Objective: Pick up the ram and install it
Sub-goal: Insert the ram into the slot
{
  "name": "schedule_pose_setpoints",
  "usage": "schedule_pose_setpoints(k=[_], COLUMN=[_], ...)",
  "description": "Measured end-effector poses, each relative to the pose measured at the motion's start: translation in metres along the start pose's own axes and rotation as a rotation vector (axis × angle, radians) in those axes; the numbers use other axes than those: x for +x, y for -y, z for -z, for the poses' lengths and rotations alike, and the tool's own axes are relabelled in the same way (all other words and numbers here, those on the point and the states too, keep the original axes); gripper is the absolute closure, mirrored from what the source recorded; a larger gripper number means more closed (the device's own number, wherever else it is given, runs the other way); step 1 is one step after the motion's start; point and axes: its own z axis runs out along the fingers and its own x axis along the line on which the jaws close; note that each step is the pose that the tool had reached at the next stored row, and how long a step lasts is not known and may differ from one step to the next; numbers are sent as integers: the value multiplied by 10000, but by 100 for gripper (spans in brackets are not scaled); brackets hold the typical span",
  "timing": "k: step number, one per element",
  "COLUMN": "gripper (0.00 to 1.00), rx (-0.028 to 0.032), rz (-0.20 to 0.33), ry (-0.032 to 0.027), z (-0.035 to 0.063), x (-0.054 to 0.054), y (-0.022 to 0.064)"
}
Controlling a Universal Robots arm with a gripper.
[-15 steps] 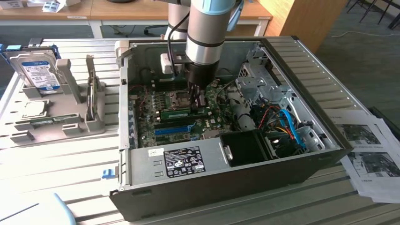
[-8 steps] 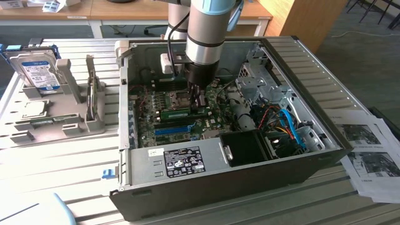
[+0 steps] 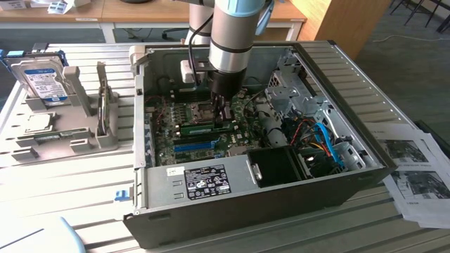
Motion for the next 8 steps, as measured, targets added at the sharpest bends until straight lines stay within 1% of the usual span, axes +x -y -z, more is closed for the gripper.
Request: schedule_pose_setpoints(k=[8], gripper=[82], rx=[-1], rz=[0], ry=[-4], z=[15], x=[0], y=[-1])
